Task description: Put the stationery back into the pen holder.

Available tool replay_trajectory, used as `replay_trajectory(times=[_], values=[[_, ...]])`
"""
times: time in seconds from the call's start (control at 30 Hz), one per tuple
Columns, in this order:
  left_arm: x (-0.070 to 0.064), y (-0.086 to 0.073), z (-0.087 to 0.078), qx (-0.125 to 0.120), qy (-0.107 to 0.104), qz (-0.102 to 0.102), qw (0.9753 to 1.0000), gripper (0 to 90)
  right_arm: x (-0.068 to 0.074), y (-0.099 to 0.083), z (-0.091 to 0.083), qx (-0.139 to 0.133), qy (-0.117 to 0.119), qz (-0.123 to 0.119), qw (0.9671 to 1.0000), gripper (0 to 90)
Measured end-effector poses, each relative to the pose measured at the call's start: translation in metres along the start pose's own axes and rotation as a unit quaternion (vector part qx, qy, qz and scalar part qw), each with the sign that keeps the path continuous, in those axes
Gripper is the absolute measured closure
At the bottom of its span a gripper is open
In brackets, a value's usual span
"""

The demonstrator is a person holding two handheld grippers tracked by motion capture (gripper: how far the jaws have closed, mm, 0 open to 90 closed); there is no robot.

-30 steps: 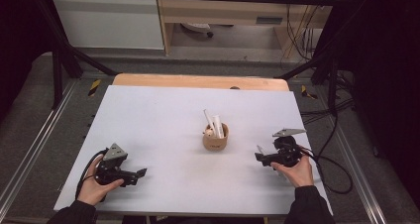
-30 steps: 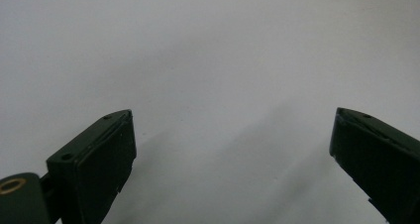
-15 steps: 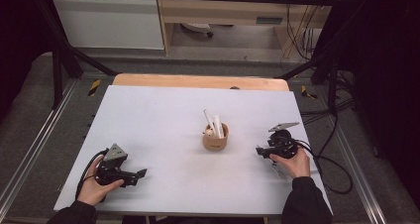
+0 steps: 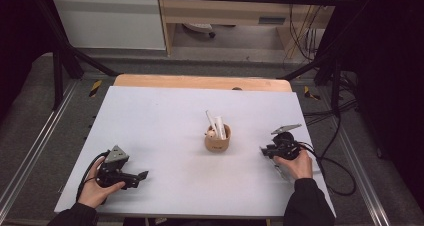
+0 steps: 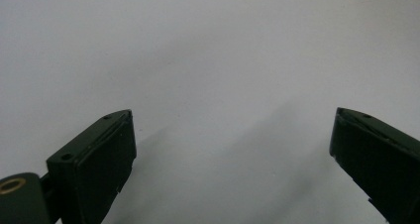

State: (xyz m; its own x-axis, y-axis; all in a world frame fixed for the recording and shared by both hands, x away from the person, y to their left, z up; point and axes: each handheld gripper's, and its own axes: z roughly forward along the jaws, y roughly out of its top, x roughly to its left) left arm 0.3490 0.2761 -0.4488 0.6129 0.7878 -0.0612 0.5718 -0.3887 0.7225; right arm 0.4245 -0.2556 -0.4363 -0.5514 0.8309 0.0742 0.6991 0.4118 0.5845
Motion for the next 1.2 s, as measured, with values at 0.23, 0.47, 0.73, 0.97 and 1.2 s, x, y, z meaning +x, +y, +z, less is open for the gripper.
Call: replay_trajectory(times=[0.23,0.47,0.73,0.97,1.2], values=[[0.0,0.0,0.0,0.0,0.0,0.001,1.0,4.1,0.002,-0.001,0.001,0.001,0.003,-0.003,1.0,75.0],[0.0,0.0,0.0,-0.001,0.0,0.0,1.0,4.1,0.002,0.0,0.001,0.005,0.004,0.004,1.0,80.1],[0.0,0.0,0.0,-0.001,0.0,0.0,1.0,4.1,0.001,0.0,-0.003,-0.001,0.01,0.012,0.9999,80.6],[0.0,0.0,0.0,0.0,0.0,0.0,1.0,4.1,0.003,0.001,-0.01,-0.019,0.014,0.009,0.9997,80.8],[0.0,0.0,0.0,-0.001,0.0,-0.001,1.0,4.1,0.009,0.007,-0.02,-0.039,0.02,0.004,0.999,80.9]])
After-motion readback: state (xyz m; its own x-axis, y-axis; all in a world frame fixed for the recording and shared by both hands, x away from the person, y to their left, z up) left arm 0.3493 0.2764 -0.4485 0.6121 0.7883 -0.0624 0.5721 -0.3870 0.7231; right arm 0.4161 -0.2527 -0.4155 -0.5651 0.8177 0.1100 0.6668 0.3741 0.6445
